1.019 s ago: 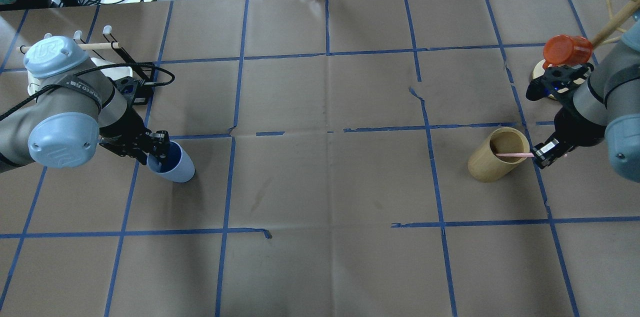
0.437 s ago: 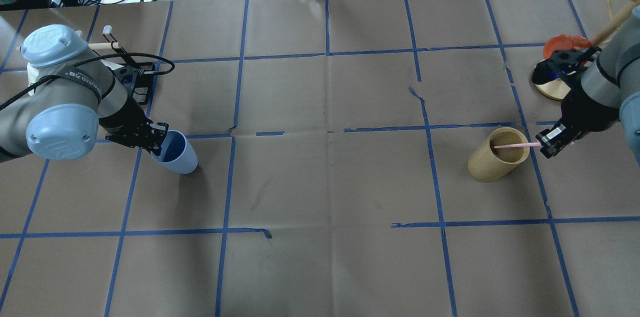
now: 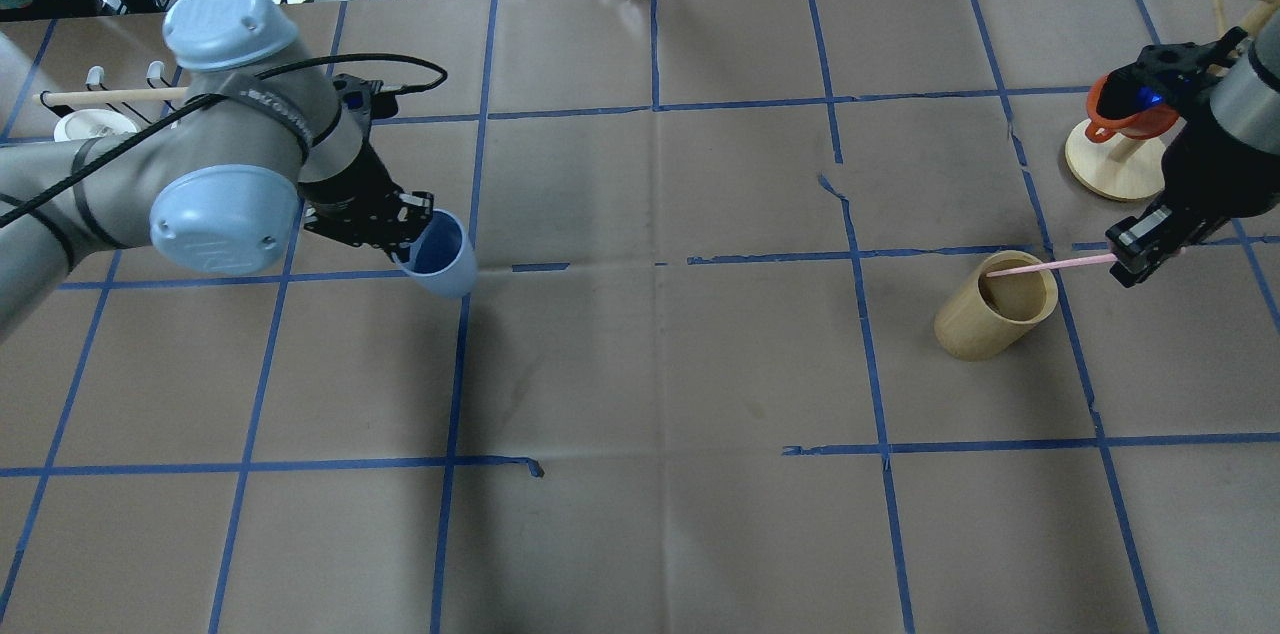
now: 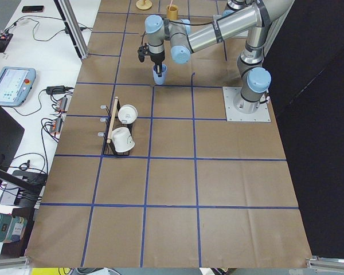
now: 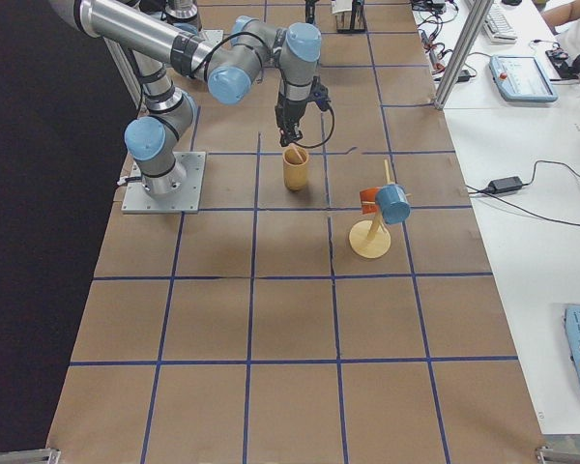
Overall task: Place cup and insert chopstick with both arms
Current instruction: 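Slide blue cup toward table center with left gripper while right lifts chopstick, then release blue cup and retract left gripper while right carries chopstick toward it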
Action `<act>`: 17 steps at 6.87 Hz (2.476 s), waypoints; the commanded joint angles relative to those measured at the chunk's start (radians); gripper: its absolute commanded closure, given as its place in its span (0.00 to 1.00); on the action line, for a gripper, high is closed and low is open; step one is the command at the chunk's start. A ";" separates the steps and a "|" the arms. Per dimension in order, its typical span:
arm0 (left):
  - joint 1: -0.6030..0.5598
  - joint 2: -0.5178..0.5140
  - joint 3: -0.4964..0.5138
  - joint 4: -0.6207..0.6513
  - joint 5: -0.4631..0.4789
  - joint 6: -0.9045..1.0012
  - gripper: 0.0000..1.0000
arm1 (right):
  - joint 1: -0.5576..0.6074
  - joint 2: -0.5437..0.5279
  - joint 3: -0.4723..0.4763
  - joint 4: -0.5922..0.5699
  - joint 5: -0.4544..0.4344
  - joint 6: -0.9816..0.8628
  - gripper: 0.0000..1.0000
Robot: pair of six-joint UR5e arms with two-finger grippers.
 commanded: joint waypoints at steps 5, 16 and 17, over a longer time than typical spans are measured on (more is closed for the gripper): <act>-0.315 -0.238 0.214 0.016 -0.015 -0.254 0.96 | 0.012 0.031 -0.225 0.196 0.000 0.051 0.92; -0.108 0.059 0.334 -0.351 -0.036 -0.065 0.00 | 0.311 0.255 -0.522 0.500 0.175 0.491 0.93; -0.062 0.069 0.349 -0.407 -0.030 -0.007 0.00 | 0.337 0.258 -0.522 0.503 0.221 0.538 0.93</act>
